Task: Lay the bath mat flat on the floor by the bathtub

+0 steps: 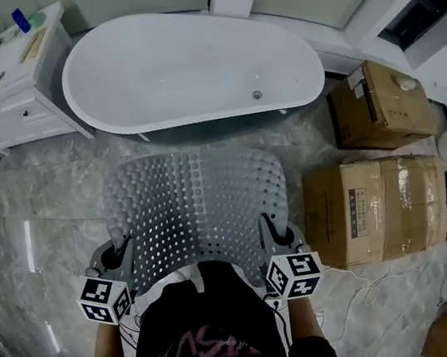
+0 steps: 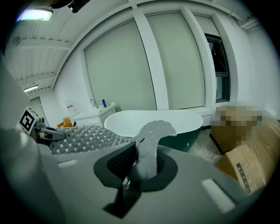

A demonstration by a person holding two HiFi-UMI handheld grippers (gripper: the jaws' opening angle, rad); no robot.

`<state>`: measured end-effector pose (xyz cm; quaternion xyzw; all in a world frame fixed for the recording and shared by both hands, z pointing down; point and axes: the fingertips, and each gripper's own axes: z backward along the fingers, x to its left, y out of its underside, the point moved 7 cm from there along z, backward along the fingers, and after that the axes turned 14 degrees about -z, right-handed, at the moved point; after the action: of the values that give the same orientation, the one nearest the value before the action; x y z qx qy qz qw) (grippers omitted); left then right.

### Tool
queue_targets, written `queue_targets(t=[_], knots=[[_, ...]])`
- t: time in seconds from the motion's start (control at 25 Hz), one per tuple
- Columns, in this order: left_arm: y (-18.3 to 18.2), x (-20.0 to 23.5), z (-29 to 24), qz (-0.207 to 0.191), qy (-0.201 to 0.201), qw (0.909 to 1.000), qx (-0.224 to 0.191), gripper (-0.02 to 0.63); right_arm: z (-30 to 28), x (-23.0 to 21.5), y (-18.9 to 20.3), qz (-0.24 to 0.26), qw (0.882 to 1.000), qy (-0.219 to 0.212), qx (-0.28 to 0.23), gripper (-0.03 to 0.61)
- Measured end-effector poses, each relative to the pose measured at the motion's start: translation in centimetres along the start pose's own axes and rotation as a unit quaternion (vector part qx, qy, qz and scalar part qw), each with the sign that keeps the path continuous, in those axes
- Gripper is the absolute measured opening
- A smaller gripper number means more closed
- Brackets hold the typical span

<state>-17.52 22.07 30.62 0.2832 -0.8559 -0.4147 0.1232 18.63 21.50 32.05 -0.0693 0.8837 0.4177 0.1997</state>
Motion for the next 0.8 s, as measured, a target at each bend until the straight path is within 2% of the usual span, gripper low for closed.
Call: queue_targets(t=[0.44,0.8], knots=[[-2.3,-1.2,-4.0,0.012,-0.032,0.9989,0.032,0.014,-3.8,-4.4,-2.5,-0.001,0.999,-0.036,0.031,0.055],[-2.4,-1.0,-5.9,0.019,-0.041,0.998,0.044,0.014,-5.6,-5.1,-2.9,0.007,0.998,-0.045,0.051,0.055]])
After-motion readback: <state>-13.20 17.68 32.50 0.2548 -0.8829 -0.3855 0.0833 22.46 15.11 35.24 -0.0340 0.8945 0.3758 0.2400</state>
